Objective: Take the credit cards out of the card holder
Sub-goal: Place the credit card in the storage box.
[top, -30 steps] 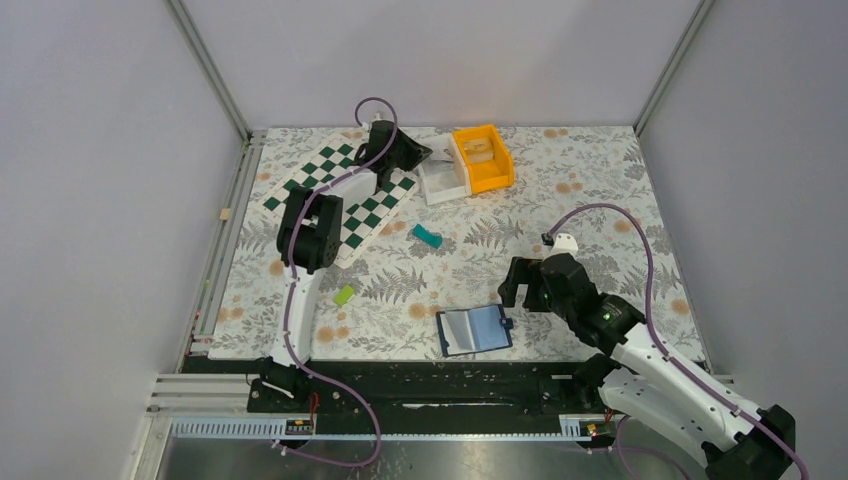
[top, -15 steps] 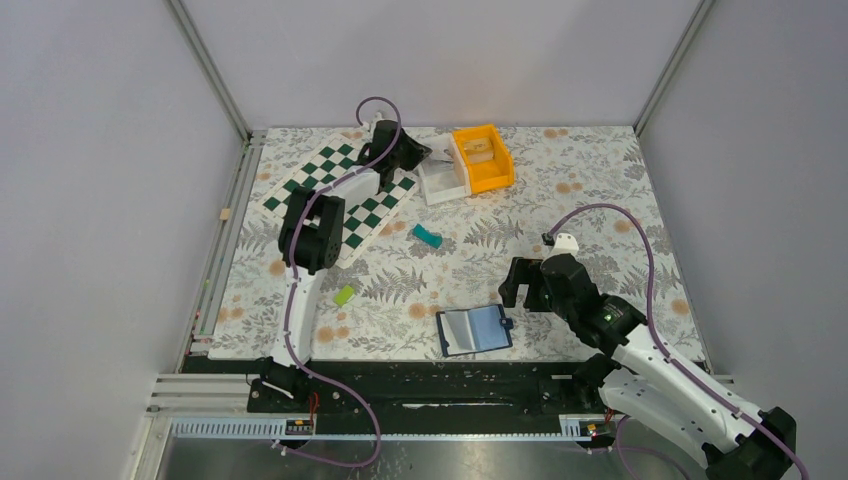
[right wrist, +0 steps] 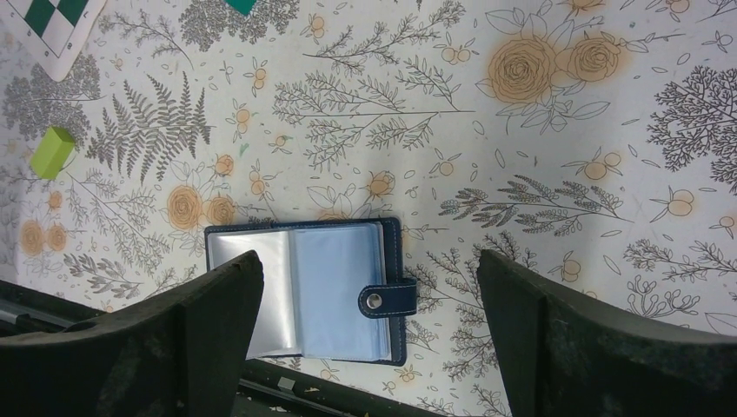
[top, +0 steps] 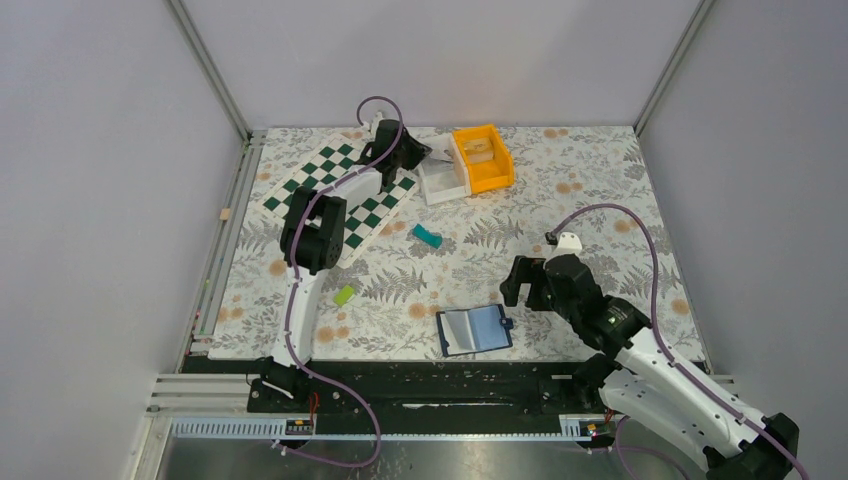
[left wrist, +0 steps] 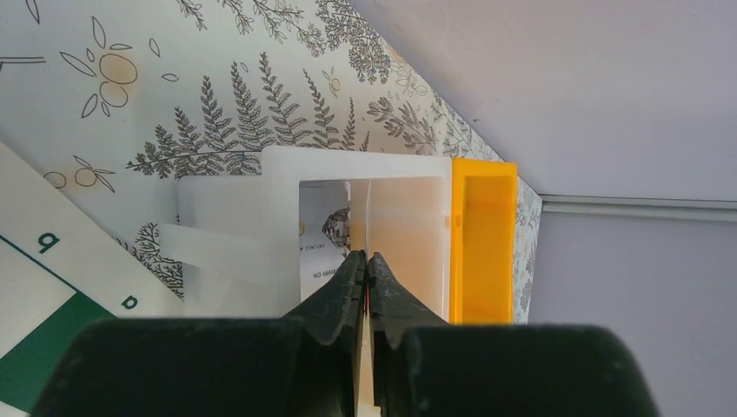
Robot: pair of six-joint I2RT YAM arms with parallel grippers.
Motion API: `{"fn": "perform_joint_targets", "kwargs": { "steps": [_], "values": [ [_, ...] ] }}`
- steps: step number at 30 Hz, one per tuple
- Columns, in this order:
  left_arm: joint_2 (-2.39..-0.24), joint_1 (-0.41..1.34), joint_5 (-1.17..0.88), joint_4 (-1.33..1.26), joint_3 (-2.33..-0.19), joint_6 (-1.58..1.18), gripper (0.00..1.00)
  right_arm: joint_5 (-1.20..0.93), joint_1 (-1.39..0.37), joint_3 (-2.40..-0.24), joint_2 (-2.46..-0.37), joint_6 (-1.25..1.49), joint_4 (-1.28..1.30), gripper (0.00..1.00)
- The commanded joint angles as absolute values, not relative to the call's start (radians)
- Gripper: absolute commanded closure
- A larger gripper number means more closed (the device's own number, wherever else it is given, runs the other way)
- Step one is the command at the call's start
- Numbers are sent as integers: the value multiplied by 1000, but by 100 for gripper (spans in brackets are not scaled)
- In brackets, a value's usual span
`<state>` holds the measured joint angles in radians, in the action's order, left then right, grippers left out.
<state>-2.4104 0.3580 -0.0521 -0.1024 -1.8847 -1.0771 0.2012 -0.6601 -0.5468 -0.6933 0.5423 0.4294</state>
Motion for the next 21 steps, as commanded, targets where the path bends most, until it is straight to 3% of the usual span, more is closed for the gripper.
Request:
{"fn": "perform_joint_targets", "kwargs": {
  "steps": [1,21],
  "values": [
    [-2430,358,-8,-95,-1922,-1071,96,237,-652,-581,-669,527,416,0],
    [-2424,370,-42,-85,-1945,-1053,79,256,-648,-587,-611,514,442,0]
  ]
}}
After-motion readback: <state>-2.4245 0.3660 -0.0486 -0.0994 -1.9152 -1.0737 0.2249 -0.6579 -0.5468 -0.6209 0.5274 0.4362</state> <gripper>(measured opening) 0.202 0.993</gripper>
